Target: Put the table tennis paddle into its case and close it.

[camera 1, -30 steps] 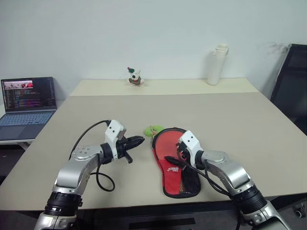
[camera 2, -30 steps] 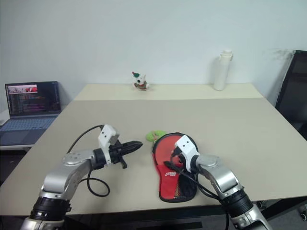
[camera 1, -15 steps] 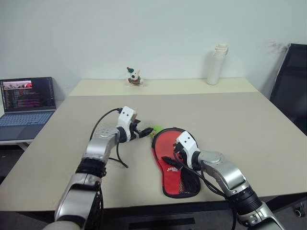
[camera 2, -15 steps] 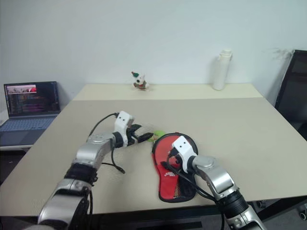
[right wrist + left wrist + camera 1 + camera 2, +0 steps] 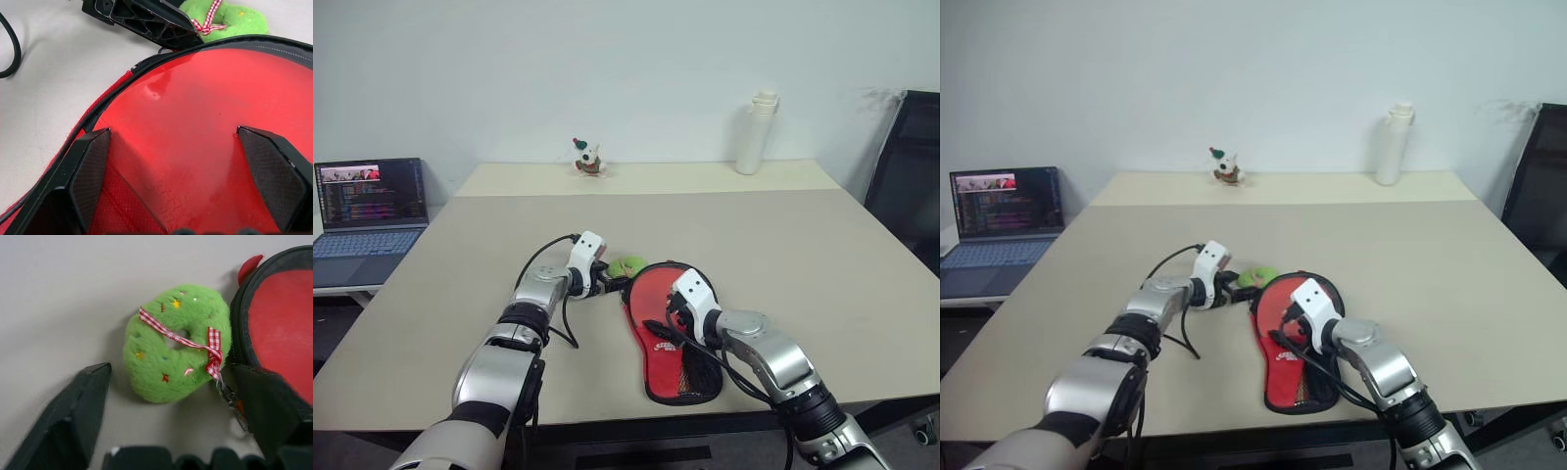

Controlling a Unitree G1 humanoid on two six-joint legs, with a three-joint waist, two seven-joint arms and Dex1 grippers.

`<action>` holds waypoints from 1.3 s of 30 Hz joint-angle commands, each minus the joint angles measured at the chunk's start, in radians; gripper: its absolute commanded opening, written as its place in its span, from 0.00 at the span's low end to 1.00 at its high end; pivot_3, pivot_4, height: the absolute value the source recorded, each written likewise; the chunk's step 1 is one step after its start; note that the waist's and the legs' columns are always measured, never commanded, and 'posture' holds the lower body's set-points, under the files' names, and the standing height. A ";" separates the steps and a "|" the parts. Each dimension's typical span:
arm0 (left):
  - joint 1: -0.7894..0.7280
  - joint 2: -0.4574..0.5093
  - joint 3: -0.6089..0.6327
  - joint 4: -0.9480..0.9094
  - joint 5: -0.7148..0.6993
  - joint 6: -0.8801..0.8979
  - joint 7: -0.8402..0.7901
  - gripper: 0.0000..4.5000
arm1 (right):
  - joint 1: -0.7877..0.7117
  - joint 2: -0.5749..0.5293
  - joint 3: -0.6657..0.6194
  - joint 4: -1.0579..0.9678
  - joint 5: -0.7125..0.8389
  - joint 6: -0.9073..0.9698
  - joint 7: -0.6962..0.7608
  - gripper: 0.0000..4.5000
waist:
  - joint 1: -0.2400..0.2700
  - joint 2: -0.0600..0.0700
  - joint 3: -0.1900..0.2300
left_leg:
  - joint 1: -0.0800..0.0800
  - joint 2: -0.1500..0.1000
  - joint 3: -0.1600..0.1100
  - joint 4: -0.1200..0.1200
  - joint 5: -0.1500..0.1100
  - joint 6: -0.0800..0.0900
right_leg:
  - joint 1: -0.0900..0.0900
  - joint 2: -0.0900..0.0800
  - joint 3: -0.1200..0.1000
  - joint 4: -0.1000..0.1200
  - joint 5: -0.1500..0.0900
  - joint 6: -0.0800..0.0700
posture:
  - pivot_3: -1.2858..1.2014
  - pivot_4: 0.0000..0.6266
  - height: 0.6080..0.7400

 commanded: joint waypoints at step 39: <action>-0.297 -0.247 0.016 0.205 0.226 -0.167 0.443 0.01 | 0.124 0.014 0.120 0.064 -0.111 0.085 -0.008 1.00 | 0.001 -0.007 -0.008 | 0.004 -0.001 0.001 0.000 0.000 0.000 | 0.003 0.000 0.001 0.000 0.000 0.001 | 0.52 0.24 1.00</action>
